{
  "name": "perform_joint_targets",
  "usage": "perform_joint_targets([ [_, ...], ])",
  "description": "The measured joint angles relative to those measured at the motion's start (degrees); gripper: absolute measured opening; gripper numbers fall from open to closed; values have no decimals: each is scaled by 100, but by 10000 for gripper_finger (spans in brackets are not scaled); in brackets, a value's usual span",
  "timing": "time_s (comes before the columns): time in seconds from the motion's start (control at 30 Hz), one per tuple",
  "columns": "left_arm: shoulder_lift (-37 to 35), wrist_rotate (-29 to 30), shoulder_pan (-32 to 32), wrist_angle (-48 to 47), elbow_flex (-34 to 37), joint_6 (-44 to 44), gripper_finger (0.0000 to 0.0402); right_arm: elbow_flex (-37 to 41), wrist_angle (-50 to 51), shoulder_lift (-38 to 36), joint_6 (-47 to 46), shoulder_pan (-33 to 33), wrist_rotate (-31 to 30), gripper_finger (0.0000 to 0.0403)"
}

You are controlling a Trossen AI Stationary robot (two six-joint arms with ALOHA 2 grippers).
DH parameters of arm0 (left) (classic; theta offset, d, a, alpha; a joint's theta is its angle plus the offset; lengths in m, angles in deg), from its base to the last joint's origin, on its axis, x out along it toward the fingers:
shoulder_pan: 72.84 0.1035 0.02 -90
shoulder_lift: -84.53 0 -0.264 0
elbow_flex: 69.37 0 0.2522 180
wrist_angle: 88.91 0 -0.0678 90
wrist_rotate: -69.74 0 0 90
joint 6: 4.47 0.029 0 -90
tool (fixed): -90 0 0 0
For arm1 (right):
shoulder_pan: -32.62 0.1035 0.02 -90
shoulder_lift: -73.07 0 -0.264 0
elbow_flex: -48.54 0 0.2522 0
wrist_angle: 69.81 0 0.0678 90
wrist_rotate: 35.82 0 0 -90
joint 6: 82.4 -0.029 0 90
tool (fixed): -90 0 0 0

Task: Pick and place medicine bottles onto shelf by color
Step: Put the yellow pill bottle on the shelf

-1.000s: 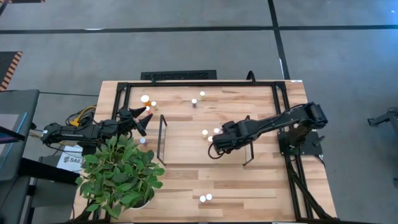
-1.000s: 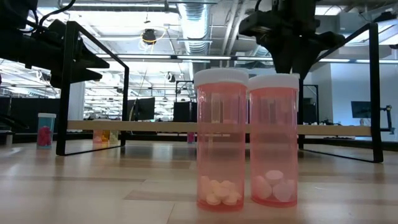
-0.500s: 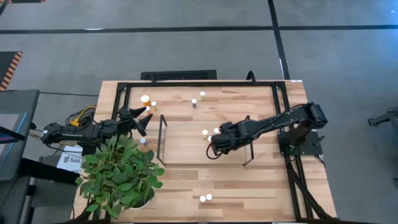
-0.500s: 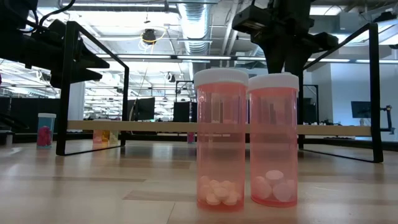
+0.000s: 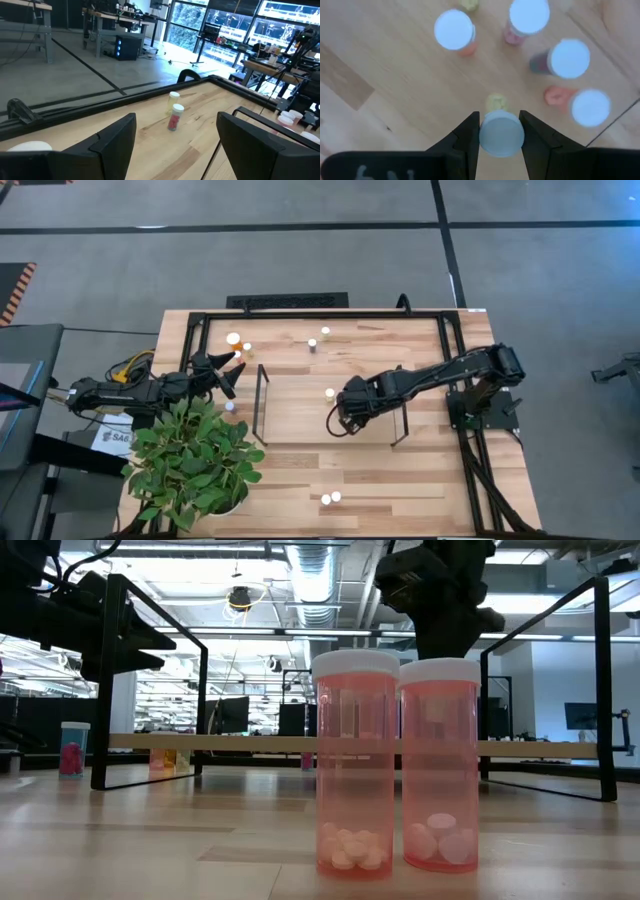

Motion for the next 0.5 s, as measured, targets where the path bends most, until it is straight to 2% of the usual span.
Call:
perform_joint_targets([
  [0.23, 0, 0, -1, 2, -1, 0, 265, -2, 43, 1, 787, 2, -12, 132],
  [0.5, -4, -3, 0, 2, 0, 0, 265, -76, 258, 486, 1012, -4, 40, 142],
])
